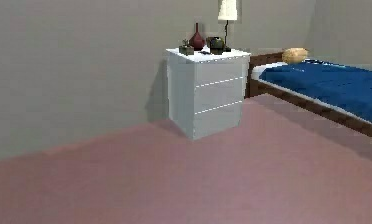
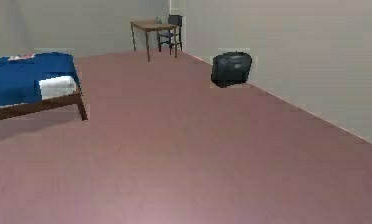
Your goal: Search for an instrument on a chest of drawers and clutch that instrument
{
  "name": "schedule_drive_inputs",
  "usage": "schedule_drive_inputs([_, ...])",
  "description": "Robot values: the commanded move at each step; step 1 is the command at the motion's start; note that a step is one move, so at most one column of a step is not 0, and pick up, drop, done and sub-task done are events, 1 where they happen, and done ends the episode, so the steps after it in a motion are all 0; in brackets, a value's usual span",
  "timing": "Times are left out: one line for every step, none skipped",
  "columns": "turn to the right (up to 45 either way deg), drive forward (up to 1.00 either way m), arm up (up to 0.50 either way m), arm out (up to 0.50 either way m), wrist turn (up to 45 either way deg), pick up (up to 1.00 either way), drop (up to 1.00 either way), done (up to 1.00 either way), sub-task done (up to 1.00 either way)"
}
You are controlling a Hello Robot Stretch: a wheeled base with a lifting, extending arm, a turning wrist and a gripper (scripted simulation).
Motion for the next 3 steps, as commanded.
schedule_drive_inputs([0.0, 1.00, 0.00, 0.00, 0.0, 0.00, 0.00, 0.00, 0.00])
schedule_drive_inputs([0.0, 0.10, 0.00, 0.00, 0.0, 0.00, 0.00, 0.00, 0.00])
schedule_drive_inputs([33.0, 0.00, 0.00, 0.00, 0.0, 0.00, 0.00, 0.00, 0.00])
